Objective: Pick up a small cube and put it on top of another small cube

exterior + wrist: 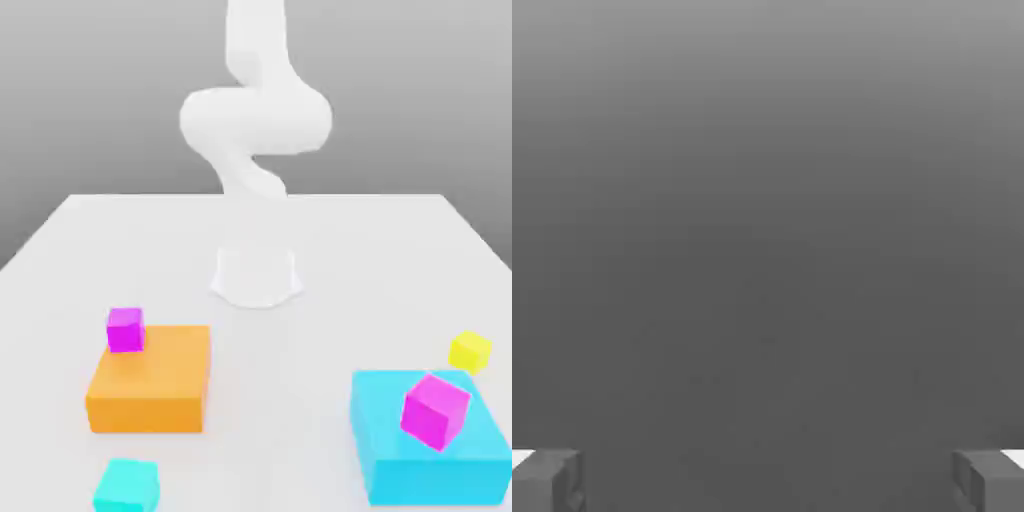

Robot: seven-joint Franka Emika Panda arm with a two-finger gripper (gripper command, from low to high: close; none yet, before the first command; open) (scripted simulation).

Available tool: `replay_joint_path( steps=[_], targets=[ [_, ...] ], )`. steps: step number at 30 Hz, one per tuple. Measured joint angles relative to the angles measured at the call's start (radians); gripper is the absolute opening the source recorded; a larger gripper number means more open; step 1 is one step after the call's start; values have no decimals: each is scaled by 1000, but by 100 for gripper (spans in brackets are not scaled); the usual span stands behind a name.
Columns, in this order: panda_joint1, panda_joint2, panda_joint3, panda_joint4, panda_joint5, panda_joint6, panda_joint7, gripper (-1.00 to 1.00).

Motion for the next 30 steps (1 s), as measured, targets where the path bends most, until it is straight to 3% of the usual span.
replay_joint_path(
  steps=[10,20,24,30],
  targets=[
    [311,305,14,-127,55,169,-460,0],
    [551,603,101,-252,75,335,-887,0],
    [645,722,152,-303,33,404,-1023,0],
    [729,913,151,-344,-117,524,-1092,0]
  ],
)
